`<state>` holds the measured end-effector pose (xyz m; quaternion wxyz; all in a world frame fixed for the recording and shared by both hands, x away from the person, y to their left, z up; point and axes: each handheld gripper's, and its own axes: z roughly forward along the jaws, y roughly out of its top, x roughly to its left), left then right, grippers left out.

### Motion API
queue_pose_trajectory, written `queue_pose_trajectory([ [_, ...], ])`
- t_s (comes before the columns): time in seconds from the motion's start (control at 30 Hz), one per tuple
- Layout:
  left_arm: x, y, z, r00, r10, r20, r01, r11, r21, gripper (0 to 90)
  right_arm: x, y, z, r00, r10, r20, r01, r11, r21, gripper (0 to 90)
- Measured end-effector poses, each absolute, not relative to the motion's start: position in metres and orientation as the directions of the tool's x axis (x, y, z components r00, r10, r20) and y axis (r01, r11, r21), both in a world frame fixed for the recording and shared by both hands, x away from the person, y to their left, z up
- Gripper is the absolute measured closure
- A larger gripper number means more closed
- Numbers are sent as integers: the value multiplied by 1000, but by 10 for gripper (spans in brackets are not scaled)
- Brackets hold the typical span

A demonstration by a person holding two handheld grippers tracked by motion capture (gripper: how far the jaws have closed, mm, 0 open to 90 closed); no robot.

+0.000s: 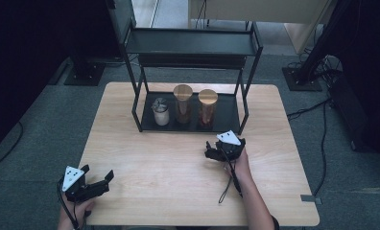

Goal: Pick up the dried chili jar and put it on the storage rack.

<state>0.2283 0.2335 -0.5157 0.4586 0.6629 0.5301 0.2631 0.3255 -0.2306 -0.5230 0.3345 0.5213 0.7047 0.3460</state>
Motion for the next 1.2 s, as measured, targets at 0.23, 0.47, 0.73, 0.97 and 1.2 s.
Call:
queue_pose_trajectory([
  [0.23, 228, 233, -516, 298, 945, -136, 461, -18, 887, 5, 316, -232, -523, -228, 967, -112, 514, 217, 830, 25],
  [0.47, 228, 233, -516, 299, 945, -134, 462, -21, 887, 5, 305, -235, -523, -223, 969, -105, 513, 208, 833, 25],
  [0.73, 228, 232, -516, 298, 946, -129, 461, -25, 887, 5, 290, -236, -524, -233, 963, -135, 507, 239, 828, 25],
  [0.97, 228, 232, -516, 297, 946, -127, 461, -26, 887, 5, 278, -239, -523, -235, 963, -129, 500, 233, 834, 25],
  [1.2, 228, 232, -516, 300, 946, -123, 462, -31, 886, 5, 263, -243, -523, -240, 962, -128, 495, 235, 837, 25],
])
